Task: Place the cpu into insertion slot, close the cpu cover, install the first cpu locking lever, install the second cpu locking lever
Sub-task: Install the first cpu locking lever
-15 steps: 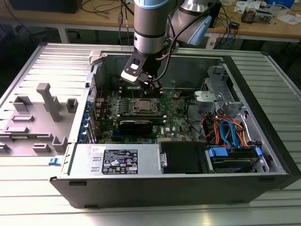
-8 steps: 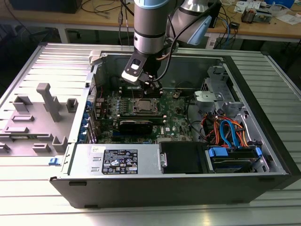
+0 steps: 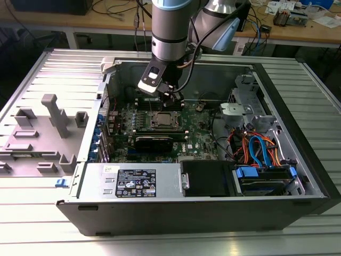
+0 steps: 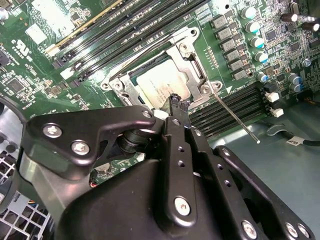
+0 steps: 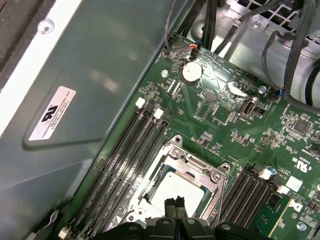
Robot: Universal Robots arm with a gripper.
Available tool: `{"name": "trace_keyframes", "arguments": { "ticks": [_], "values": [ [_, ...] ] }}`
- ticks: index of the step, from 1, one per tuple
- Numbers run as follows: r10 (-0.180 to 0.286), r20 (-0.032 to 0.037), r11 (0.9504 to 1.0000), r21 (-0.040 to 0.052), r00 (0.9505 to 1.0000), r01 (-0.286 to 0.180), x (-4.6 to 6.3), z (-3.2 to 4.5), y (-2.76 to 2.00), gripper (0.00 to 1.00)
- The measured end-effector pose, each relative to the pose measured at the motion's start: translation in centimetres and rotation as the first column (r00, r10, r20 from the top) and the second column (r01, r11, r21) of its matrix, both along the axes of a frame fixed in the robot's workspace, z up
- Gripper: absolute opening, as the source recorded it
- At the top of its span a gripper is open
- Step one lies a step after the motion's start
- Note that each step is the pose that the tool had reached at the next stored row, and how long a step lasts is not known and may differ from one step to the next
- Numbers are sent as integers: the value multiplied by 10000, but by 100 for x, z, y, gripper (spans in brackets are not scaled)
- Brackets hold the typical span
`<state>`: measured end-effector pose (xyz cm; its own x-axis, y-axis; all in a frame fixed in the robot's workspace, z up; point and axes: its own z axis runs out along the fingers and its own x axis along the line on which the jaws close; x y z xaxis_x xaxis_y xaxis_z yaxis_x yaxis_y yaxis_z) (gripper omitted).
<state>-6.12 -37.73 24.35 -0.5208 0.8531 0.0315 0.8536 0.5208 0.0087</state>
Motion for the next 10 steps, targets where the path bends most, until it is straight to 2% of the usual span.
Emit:
{"name": "trace_keyframes", "arguments": {
  "ticks": [3,6,10],
  "values": [
    [379,0,9993,0,9993,-379,0,0,-1,11],
    [929,0,9957,1,9957,-929,0,2,-1,11],
    [1049,0,9945,1,9945,-1049,0,63,-1,11]
  ]
}}
